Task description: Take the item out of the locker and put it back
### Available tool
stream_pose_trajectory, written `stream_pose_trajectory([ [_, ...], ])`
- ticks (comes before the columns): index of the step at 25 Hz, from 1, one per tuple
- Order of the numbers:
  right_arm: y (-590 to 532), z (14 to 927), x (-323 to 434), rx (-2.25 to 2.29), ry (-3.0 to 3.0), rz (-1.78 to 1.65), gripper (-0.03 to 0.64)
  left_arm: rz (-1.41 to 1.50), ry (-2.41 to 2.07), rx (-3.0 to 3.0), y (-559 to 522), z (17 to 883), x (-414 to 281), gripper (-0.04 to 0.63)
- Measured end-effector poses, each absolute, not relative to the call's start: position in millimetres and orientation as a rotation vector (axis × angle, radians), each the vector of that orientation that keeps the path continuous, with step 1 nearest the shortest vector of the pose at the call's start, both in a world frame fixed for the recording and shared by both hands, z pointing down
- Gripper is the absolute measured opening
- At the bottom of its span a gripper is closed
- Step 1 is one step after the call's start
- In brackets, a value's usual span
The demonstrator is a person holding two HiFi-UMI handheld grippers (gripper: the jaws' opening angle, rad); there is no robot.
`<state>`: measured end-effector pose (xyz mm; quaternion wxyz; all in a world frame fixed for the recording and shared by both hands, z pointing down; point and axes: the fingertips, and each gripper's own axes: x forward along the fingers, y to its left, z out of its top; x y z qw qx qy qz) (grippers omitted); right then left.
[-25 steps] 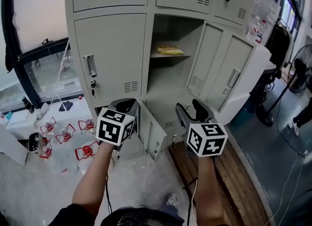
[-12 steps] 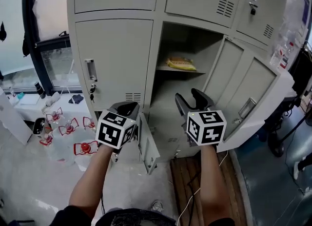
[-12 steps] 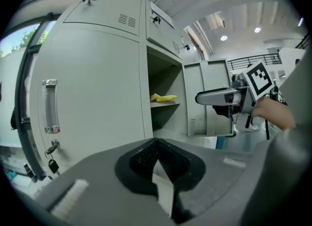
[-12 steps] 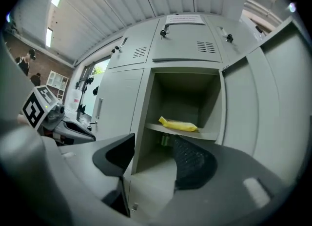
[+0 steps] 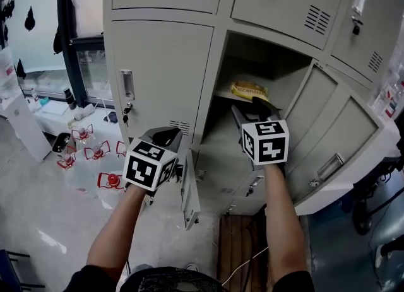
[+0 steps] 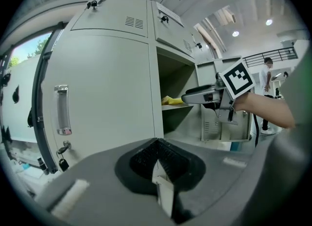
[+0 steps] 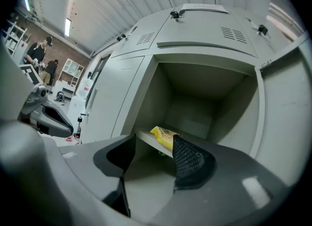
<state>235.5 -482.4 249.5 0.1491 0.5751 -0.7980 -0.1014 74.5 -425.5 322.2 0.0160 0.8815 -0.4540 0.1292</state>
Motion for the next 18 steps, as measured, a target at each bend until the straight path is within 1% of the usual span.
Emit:
stream_pose_trajectory([
  [11, -535.4, 246.3, 215.4, 1.558, -2.317, -0.328, 0.246, 0.405, -1.585, 2.626, -431.4, 327.3, 41.7, 0.0],
  [18, -551.8, 252.6, 215.6, 1.563, -2.245, -0.329, 0.204, 0.397, -1.634, 2.588, -431.0, 328.0, 26.4, 0.0],
])
